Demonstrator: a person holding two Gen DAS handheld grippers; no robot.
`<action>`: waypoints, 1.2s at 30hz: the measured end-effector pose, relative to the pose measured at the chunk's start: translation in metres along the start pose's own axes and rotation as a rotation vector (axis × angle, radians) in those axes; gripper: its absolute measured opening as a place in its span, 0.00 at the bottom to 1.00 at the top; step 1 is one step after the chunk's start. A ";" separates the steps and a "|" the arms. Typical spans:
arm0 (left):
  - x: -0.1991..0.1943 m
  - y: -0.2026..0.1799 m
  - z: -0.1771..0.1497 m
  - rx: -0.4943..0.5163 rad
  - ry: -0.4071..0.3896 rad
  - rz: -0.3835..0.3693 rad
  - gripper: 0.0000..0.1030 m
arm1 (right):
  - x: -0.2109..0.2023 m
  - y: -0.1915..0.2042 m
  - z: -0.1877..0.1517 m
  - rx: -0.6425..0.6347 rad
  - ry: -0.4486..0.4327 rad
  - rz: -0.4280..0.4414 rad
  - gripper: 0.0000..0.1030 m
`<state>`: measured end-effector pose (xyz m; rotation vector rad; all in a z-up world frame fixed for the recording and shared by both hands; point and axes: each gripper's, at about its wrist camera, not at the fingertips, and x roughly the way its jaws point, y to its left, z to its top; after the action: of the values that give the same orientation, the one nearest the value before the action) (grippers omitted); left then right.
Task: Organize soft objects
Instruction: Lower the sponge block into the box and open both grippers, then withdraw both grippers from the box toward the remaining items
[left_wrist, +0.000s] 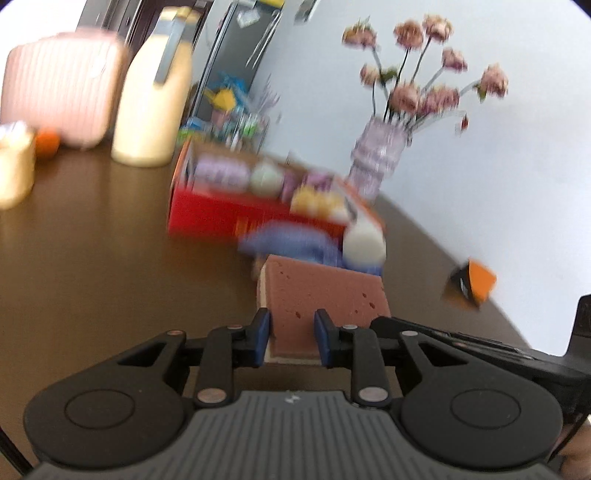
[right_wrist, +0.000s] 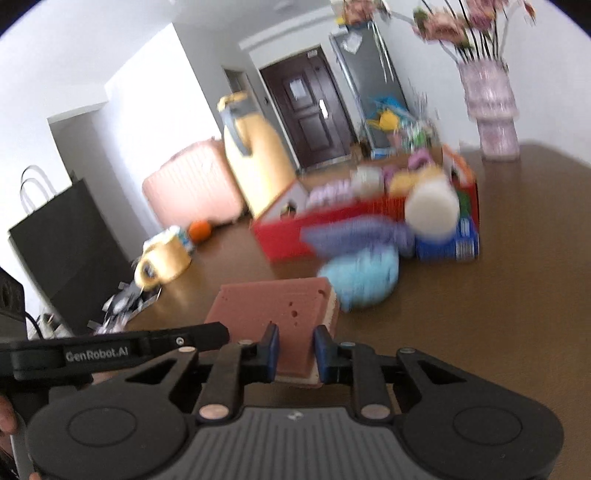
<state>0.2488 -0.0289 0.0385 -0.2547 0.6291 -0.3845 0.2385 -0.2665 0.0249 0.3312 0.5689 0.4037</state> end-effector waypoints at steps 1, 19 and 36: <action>0.007 0.001 0.016 0.008 -0.020 -0.006 0.25 | 0.007 0.000 0.017 -0.020 -0.023 -0.004 0.19; 0.217 0.094 0.177 -0.180 0.285 0.107 0.26 | 0.249 -0.050 0.186 0.004 0.340 -0.099 0.20; 0.140 0.065 0.206 0.085 0.127 0.256 0.61 | 0.205 -0.032 0.199 -0.041 0.276 -0.093 0.41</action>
<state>0.4966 -0.0060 0.1040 -0.0675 0.7586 -0.1814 0.5197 -0.2392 0.0781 0.2092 0.8412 0.3731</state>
